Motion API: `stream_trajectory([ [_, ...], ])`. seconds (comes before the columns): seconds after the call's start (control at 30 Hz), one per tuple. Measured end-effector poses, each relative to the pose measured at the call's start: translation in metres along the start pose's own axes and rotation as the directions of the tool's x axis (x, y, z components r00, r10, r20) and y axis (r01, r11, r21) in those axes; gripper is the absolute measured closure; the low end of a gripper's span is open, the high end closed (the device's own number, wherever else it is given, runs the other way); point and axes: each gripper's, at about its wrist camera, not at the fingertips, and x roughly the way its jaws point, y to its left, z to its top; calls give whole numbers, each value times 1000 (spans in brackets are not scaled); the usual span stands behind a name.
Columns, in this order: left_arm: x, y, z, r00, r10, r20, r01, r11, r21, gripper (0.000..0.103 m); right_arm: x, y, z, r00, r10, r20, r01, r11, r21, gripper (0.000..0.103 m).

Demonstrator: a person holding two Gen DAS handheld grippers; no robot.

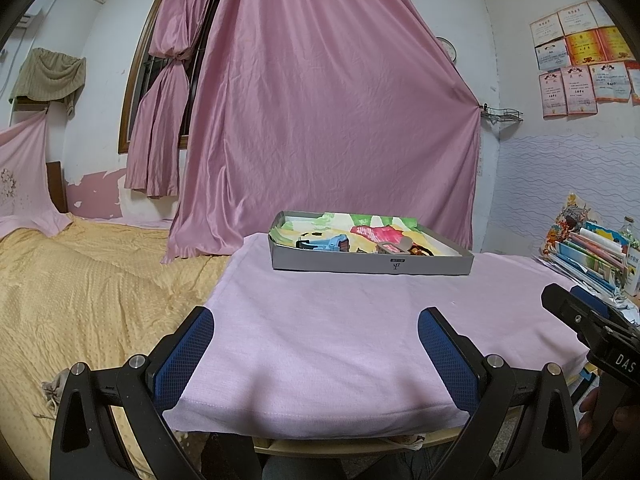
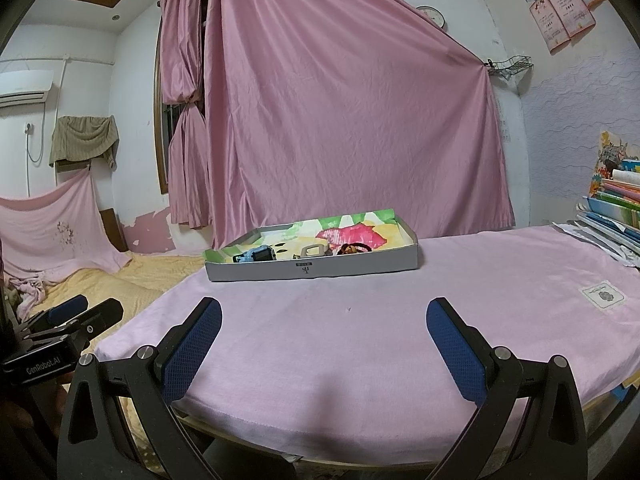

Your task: Organize jewelry

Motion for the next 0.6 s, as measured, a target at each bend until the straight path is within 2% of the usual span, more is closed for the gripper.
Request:
stream_trajectory([
  [0.6,0,-1,0,1000,-5,-1,5,1000,0,0,-1,1,1,1000,0,-1,0,1000,-1,2],
])
